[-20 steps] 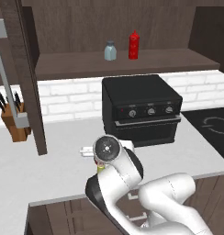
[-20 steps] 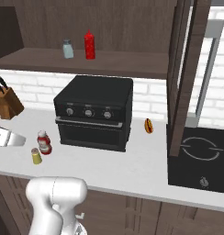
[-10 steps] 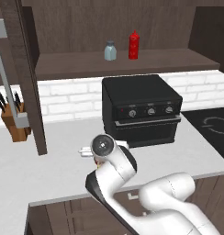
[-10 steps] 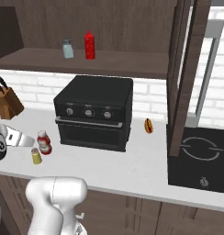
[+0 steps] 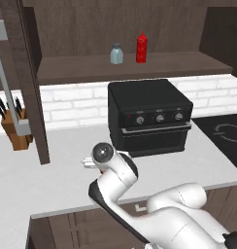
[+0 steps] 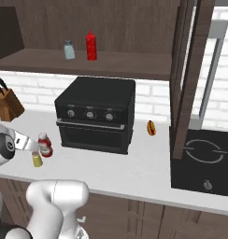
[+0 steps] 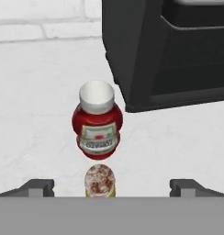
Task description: Put the shaker and condiment bottle from the counter next to their counterparts in the cabinet.
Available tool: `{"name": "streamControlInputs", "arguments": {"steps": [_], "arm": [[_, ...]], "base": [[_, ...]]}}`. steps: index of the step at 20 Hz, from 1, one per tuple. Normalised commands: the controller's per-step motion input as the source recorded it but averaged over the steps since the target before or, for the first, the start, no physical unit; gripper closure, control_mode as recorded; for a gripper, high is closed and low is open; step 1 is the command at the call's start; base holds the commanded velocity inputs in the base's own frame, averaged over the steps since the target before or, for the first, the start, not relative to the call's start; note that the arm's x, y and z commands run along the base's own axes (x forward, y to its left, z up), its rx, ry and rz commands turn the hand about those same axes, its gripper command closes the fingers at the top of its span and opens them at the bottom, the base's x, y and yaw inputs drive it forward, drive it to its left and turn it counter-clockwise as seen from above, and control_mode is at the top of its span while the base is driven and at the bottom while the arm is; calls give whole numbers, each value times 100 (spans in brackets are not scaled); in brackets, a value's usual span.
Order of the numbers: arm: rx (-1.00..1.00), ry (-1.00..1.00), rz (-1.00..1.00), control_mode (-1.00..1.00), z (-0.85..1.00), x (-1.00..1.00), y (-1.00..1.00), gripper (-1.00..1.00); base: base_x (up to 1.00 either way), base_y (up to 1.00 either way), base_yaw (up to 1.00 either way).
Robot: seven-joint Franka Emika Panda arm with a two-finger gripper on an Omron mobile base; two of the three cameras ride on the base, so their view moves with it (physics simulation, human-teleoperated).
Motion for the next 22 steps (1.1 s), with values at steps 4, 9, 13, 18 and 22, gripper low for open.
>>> {"name": "streamControlInputs", "arguments": {"steps": [4,9,13,18,22], "arm": [[0,7,-1,-100,-35,16,23,-100],[0,2,-4,-100,-30,4,13,-100],[0,2,-1,-100,-36,0,6,-100],[1,1,-1,-100,-24,0,0,-100],[4,0,0,-100,-18,0,0,-100]], "base": [[0,0,0],[0,0,0],[0,0,0],[0,0,0],[0,0,0]]}}
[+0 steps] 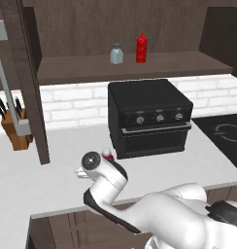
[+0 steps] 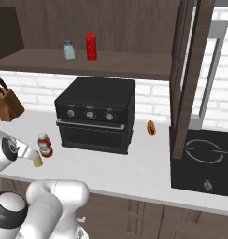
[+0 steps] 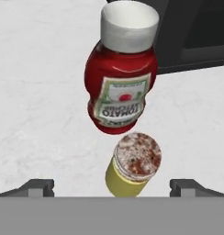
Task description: Put the shaker and condiment bottle from the counter next to their counterparts in the cabinet.
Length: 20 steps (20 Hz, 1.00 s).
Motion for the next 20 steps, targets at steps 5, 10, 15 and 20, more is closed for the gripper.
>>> {"name": "streamControlInputs", "arguments": {"steps": [5,10,15,20], "arm": [[7,0,0,-100,-11,0,0,-100],[13,1,0,-100,-2,7,-10,-100],[12,0,0,-100,-8,3,-12,-100],[10,0,0,-100,-17,0,-9,-100]], "base": [[0,0,0],[0,0,0],[0,0,0],[0,0,0]]}}
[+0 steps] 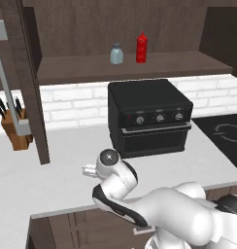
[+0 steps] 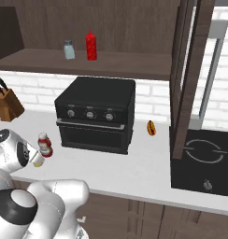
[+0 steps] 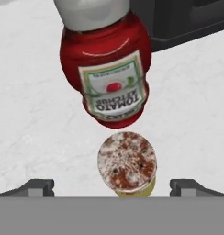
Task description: Put the shaker and condiment bottle from the counter next to their counterparts in the cabinet.
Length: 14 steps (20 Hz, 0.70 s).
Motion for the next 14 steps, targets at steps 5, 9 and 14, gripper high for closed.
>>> {"name": "streamControlInputs", "arguments": {"steps": [5,9,14], "arm": [[7,0,0,-100,-16,0,-3,-100],[3,0,-1,-100,-8,6,0,-100],[3,0,-6,-100,2,14,0,100]], "base": [[0,0,0],[0,0,0],[0,0,0]]}}
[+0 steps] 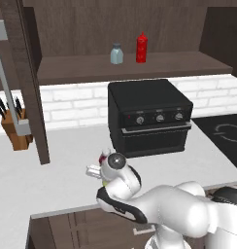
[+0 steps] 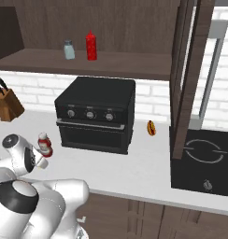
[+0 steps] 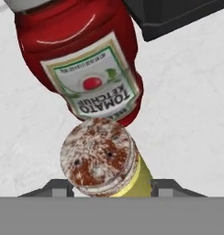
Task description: Put the shaker and condiment bottle from the counter next to their counterparts in the cabinet.
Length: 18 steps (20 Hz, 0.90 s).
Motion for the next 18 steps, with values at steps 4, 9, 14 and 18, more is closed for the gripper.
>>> {"name": "streamControlInputs", "arguments": {"steps": [4,9,14,18], "arm": [[1,-9,-1,-100,32,0,0,100],[0,-13,0,-100,47,-1,-4,100],[0,-9,0,-100,37,0,-5,100],[0,-2,-2,-100,49,0,0,100]], "base": [[0,0,0],[0,0,0],[0,0,0],[0,0,0]]}}
